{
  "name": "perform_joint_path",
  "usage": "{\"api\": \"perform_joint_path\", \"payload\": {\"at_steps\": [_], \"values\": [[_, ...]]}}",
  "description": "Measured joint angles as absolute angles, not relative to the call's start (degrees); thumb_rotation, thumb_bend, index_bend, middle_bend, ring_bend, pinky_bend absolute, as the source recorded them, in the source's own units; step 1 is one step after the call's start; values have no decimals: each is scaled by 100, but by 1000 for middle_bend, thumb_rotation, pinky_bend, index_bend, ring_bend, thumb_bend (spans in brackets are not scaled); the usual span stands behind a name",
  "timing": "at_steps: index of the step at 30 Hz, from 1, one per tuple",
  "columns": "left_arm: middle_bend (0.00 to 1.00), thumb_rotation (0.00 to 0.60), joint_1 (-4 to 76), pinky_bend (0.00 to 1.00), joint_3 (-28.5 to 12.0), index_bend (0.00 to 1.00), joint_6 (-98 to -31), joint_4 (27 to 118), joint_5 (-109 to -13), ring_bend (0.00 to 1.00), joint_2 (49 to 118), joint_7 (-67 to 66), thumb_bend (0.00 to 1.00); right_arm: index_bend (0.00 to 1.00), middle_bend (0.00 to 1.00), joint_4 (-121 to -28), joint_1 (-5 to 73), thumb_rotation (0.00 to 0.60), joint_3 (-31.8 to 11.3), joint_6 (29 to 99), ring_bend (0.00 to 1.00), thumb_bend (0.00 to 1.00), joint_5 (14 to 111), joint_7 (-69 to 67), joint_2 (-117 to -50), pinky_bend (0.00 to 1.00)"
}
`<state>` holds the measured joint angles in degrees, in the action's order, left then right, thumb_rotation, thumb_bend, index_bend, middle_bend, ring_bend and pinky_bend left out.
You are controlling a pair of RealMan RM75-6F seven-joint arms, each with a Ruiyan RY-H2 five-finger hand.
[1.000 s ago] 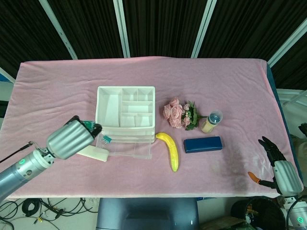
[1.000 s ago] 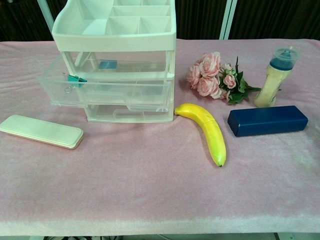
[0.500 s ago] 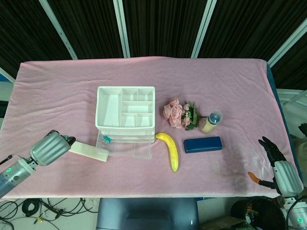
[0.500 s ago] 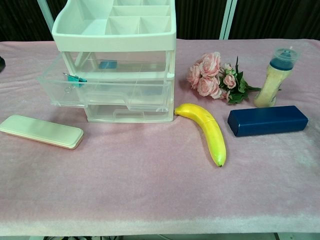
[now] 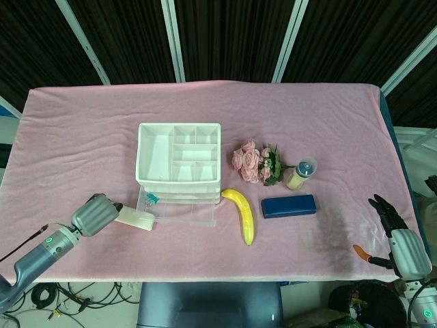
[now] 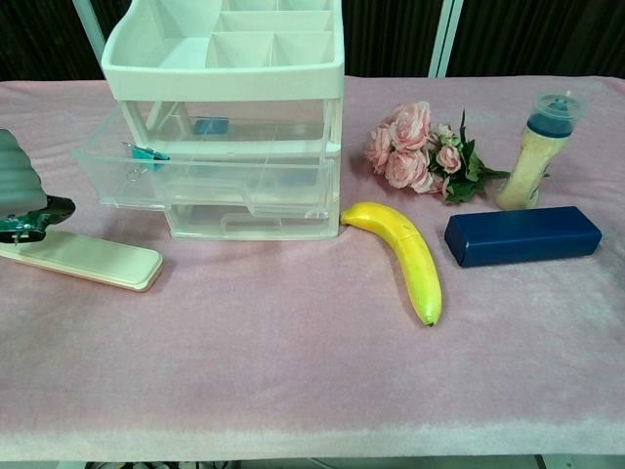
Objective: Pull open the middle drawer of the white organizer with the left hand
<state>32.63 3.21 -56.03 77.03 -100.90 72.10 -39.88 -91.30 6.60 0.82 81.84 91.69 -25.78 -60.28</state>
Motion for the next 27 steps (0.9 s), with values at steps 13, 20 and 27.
{"api": "perform_joint_path", "payload": {"at_steps": [13,20,27], "values": [[1000,600,3246,988,224,225,-5723,7860,-9862,1000,7375,-4191,135,0,0,-9124,659,600,81,8186,12,133,9170,-2581,-6028,146],[1000,600,3080,964,191,160,-6076,8171,-9772,987,7112,-4181,99,0,0,-9125,654,600,87,8196,12,132,9183,-2576,-6025,146],[381,600,2697,419,177,28,-6946,8515,-9784,479,6858,-3916,80,0,0,-9119,655,600,94,8195,12,133,9198,-2508,-6028,146]]}}
